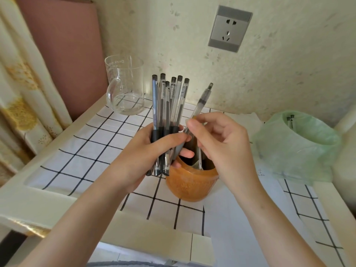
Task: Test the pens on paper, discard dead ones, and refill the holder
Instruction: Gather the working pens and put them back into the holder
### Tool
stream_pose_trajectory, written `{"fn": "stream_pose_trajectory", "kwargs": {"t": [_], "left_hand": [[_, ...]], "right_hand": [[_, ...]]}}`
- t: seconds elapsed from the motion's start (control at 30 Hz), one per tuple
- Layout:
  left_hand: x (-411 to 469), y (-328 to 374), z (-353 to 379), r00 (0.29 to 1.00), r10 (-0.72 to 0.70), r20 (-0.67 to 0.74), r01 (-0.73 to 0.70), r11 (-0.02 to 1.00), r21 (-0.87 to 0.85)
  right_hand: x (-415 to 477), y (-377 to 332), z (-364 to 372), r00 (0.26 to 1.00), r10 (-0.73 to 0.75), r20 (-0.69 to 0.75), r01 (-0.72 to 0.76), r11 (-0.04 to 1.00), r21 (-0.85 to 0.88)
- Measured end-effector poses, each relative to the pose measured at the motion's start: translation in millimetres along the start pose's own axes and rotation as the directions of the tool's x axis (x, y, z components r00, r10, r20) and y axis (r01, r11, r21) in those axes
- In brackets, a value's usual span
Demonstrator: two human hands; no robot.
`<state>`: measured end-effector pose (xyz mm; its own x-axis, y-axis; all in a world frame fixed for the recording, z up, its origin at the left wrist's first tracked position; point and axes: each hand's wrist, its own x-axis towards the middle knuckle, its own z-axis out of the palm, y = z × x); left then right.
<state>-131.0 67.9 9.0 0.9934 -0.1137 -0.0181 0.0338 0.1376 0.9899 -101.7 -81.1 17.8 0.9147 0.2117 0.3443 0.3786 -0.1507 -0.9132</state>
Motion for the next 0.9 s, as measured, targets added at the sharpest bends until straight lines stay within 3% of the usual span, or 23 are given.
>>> {"fn": "stream_pose_trajectory", "kwargs": {"t": [0.17, 0.4, 0.53, 0.6, 0.77, 0.9], "left_hand": [[1, 1, -1, 1.000, -0.007, 0.001, 0.007, 0.993, -0.115], [3, -3, -3, 0.971, 0.025, -0.236, -0.072, 0.979, -0.193], [3, -5, -2, 0.967, 0.021, -0.253, -0.062, 0.986, -0.153], [2, -6, 0, 0.974, 0.005, -0.227, -0.039, 0.988, -0.147], [2, -5, 6, 0.976, 0.005, -0.218, -0.052, 0.976, -0.210], [3, -5, 6, 0.970, 0.019, -0.242, -0.053, 0.989, -0.136]], "right_hand": [[1, 0, 2, 1.000, 0.012, -0.022, -0.010, 0.997, 0.078], [6, 0, -9, 0.994, -0.010, -0.107, 0.018, 0.997, 0.071], [6, 11, -10, 0.997, 0.035, 0.062, -0.019, 0.972, -0.234], [3, 15, -6, 0.996, 0.039, 0.074, -0.013, 0.948, -0.318], [3, 9, -9, 0.999, -0.039, -0.015, 0.034, 0.960, -0.279], [1, 9, -8, 0.995, -0.005, 0.098, 0.031, 0.962, -0.270]]}}
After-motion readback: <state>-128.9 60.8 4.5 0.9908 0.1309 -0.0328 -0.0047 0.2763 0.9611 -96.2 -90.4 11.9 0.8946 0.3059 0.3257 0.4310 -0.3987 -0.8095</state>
